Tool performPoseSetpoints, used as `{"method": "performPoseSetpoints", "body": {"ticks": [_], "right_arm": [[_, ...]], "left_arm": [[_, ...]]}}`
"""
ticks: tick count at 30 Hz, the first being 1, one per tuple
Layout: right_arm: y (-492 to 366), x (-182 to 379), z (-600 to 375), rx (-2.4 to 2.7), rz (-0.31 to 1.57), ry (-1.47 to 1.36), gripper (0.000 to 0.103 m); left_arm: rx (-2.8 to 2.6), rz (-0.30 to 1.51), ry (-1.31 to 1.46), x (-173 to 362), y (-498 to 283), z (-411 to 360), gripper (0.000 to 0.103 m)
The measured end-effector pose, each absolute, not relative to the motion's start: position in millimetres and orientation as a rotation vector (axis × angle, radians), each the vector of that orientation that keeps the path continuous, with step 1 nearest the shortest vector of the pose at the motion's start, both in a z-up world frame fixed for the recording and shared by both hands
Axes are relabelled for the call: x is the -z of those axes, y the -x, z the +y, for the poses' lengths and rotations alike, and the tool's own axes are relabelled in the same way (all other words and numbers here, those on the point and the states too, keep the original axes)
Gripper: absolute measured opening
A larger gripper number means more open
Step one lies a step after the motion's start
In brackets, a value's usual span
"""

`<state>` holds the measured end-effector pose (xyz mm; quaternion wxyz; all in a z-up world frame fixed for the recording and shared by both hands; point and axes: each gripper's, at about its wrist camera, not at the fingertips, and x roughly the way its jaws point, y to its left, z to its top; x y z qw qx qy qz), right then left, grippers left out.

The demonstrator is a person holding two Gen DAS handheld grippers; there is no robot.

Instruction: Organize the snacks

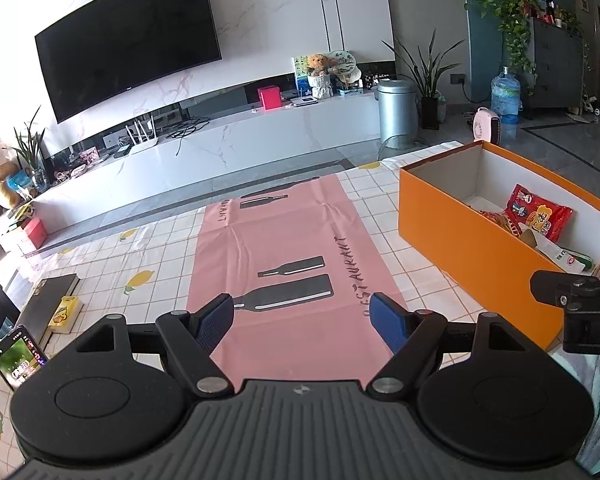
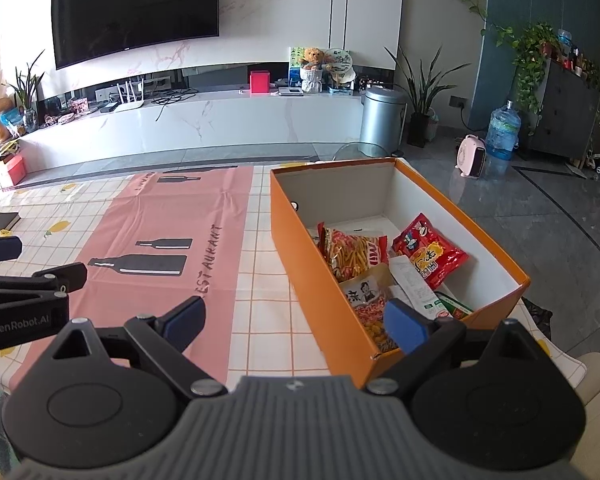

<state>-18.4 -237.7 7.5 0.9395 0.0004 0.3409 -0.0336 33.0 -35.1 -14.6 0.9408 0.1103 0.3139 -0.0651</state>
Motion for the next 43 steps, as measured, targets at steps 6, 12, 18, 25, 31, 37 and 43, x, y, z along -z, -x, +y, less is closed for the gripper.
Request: {"method": "performPoseSetpoints", "body": {"ticks": [6, 12, 18, 25, 31, 37, 43], "right_arm": [[18, -9, -236, 0.069, 0.693, 0.002, 0.093], [19, -9, -236, 0.067, 0.691, 0.005, 0.093], [20, -10, -236, 0.067, 0.688, 0.007, 0.093], [20, -11, -237, 0.067, 0.687, 0.009, 0.093], [20, -11, -236, 0.065, 0.688, 0.012, 0.093], [20, -11, -234, 0.060, 0.689, 0.021, 0.093], [19, -11, -233, 0.059, 0.689, 0.022, 0.093]], "left_arm": [[0.127, 0.641, -0.216, 12, -33, -34, 0.091], [0.130, 0.645, -0.207, 12, -32, -34, 0.091], [0.132, 0.645, -0.196, 11, -31, -33, 0.091], [0.126, 0.656, -0.193, 12, -31, -32, 0.091], [0.113, 0.659, -0.189, 11, -33, -30, 0.091], [0.116, 0.667, -0.181, 11, -33, -27, 0.091], [0.121, 0.661, -0.173, 8, -32, -25, 0.091]]}}
